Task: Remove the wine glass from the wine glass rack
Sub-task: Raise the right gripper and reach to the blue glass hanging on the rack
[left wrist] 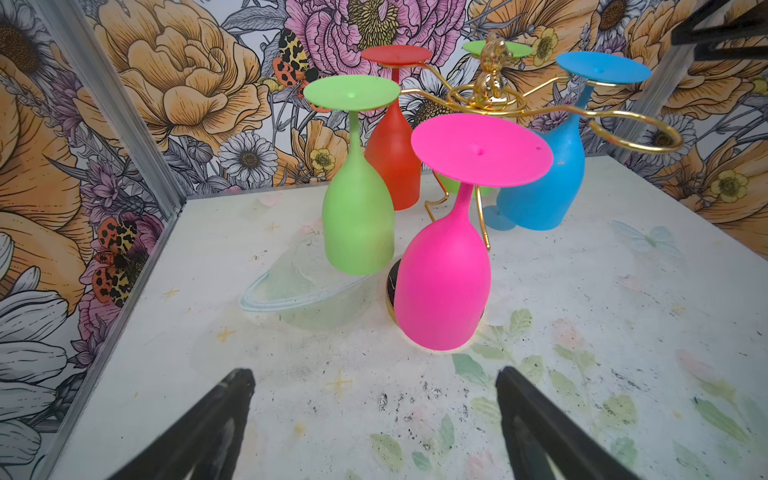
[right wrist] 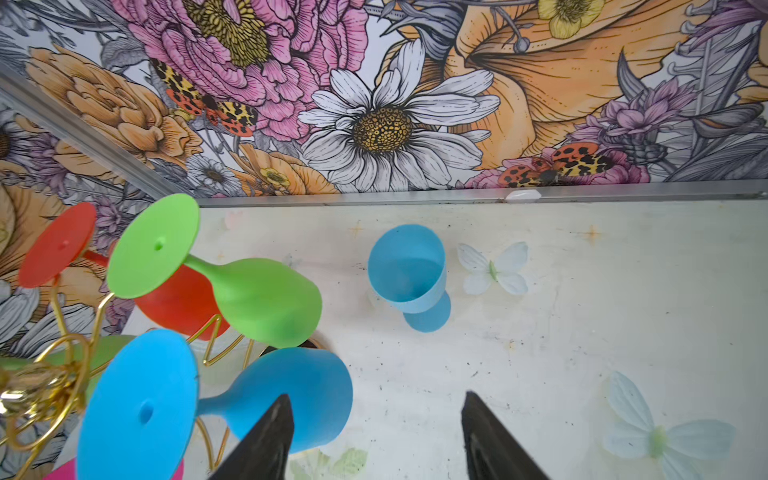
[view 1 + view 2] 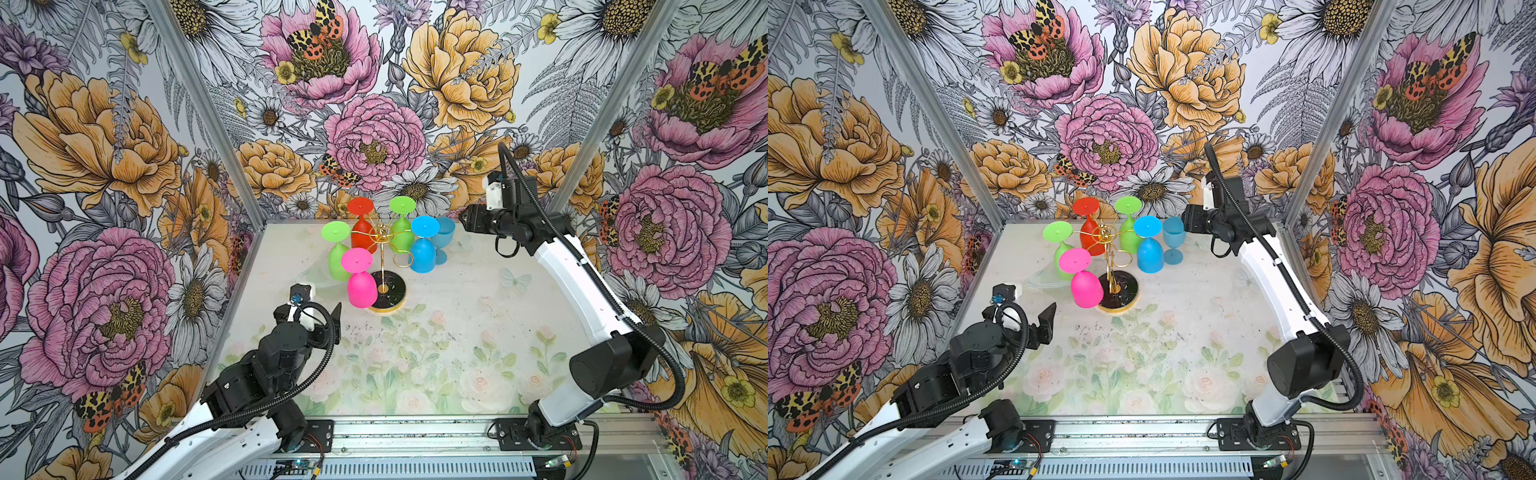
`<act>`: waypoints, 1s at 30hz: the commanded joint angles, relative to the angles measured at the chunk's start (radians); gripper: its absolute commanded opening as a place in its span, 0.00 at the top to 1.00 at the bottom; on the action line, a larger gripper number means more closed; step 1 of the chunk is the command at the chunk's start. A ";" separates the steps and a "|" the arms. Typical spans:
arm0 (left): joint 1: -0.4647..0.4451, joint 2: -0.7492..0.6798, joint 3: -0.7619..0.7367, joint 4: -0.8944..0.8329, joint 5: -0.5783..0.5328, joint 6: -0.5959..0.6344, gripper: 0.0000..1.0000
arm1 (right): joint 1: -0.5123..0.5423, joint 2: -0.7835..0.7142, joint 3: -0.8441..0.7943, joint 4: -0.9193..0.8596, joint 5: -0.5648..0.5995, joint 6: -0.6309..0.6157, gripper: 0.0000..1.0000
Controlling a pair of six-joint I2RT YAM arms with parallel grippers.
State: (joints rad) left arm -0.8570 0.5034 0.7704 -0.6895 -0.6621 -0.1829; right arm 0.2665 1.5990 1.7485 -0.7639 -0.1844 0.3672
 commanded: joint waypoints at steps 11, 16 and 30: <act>0.157 0.021 -0.002 0.099 0.195 0.015 0.07 | -0.001 -0.145 -0.230 0.272 -0.368 0.237 0.39; 0.216 0.030 -0.008 0.123 0.251 0.009 0.07 | 0.000 -0.128 -0.258 0.350 -0.422 0.293 0.39; 0.334 0.050 -0.023 0.167 0.361 -0.018 0.07 | 0.002 -0.069 -0.280 0.450 -0.477 0.376 0.44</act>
State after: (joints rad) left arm -0.5373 0.5518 0.7643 -0.5575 -0.3481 -0.1848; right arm 0.2668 1.5158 1.4742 -0.3573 -0.6380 0.7223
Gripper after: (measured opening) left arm 0.933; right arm 0.568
